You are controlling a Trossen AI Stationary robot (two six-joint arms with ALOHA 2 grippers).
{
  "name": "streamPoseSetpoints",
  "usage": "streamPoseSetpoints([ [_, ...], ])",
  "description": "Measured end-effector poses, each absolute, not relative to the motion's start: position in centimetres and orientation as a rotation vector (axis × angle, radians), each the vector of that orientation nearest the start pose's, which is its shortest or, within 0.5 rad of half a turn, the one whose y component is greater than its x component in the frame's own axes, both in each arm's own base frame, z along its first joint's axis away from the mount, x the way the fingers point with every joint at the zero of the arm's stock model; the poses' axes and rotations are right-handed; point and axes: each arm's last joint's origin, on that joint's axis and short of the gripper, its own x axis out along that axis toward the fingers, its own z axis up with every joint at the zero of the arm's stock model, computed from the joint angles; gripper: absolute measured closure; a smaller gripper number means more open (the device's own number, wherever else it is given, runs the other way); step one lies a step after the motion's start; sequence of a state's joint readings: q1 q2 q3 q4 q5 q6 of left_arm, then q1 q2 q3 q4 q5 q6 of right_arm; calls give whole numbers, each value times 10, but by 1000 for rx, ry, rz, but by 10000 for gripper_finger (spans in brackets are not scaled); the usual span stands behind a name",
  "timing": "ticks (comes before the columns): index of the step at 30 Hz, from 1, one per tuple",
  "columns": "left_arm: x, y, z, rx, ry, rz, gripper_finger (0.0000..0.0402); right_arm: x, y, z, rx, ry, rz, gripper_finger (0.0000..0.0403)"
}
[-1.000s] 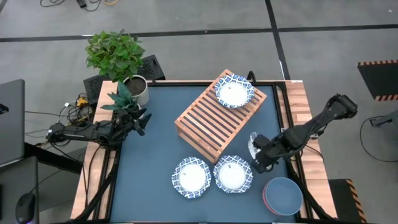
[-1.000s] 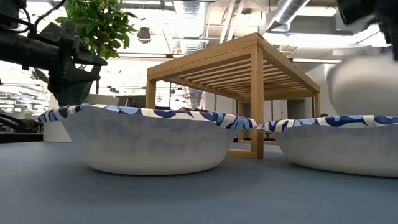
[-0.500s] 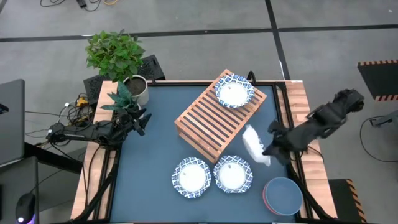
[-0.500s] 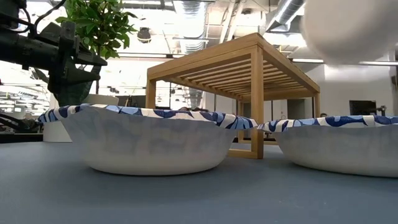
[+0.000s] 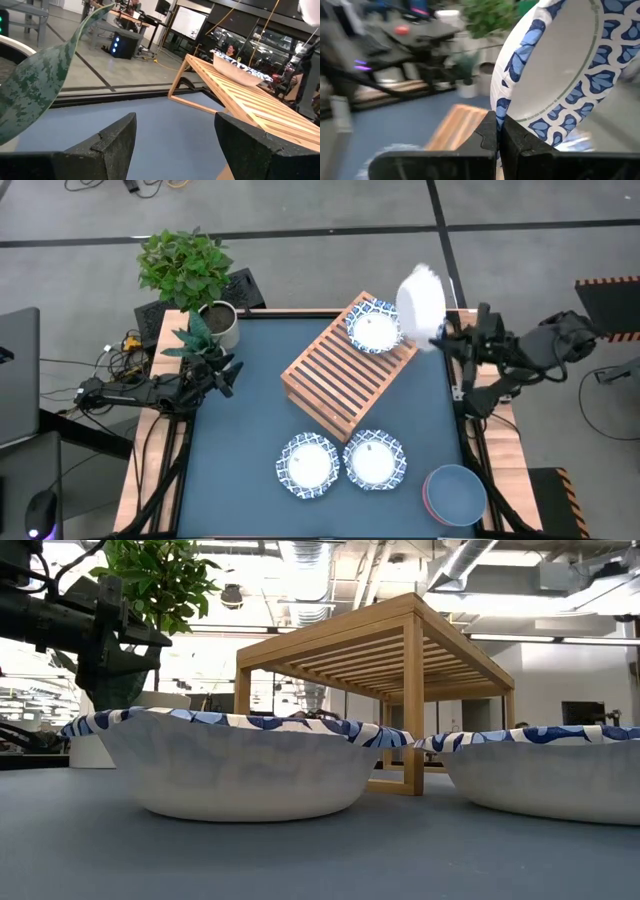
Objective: Place and stack bowls onto a shelf
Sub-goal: Stack the right white and blue patterned bowl on top of the other white and blue patterned bowl on the shelf
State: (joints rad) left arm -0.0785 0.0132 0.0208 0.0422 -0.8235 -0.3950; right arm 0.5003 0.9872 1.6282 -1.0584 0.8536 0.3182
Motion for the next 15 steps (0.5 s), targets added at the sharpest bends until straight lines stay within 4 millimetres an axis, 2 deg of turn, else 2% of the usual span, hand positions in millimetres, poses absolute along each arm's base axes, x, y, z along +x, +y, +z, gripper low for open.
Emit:
streamPoseSetpoints([
  [4,89,14,173,-398,-193,729,148,126,29,481,-136,330,-485,380],
  [8,89,14,173,-398,-193,730,148,149,24,474,-325,443,-535,381],
  [15,89,14,173,-399,-193,730,148,197,11,452,-681,709,-422,381],
])
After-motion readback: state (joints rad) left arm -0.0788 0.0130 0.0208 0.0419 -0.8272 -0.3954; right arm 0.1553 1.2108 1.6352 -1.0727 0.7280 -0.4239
